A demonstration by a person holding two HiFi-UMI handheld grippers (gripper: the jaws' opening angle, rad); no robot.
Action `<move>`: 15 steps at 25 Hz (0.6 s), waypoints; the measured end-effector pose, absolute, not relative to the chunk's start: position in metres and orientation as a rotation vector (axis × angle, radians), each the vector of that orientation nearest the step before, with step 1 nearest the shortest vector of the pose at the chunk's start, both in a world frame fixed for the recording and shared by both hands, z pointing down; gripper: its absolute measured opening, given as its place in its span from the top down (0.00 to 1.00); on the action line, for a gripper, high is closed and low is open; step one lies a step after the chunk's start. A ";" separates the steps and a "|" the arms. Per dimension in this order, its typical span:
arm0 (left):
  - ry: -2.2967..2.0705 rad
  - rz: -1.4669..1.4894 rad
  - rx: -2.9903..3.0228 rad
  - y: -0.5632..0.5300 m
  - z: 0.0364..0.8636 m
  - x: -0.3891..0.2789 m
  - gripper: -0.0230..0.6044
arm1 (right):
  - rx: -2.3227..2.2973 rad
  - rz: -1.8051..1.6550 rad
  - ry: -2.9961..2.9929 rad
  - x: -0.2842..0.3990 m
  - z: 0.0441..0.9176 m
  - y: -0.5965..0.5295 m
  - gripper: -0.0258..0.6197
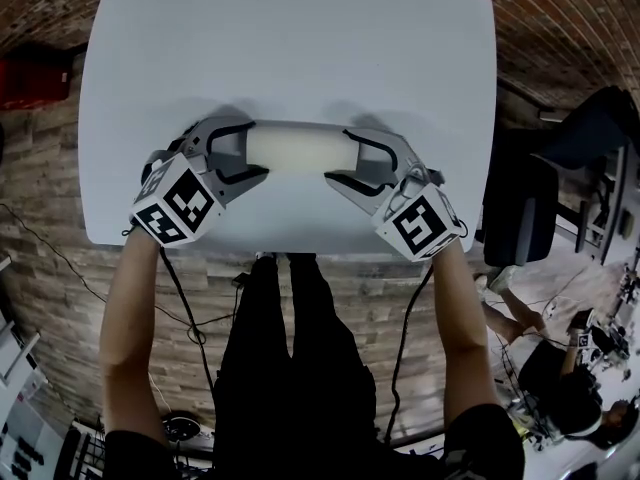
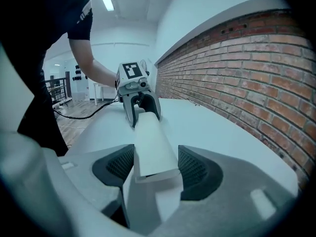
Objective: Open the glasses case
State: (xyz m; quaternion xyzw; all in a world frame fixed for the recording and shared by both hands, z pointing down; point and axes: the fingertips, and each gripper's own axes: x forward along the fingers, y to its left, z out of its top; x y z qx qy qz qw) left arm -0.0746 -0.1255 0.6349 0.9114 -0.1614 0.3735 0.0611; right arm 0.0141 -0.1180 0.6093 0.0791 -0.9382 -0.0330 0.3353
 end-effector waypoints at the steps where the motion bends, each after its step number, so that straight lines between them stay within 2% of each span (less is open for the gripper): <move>1: -0.491 1.128 2.757 -0.125 0.635 -0.075 0.49 | 0.187 -0.091 -2.442 0.014 0.609 -0.118 0.53; 8: -0.519 1.102 2.782 -0.124 0.633 -0.075 0.49 | 0.173 -0.031 -2.493 0.014 0.605 -0.120 0.53; 15: -0.577 0.876 2.787 -0.129 0.620 -0.076 0.48 | 0.166 0.033 -2.558 0.012 0.600 -0.126 0.53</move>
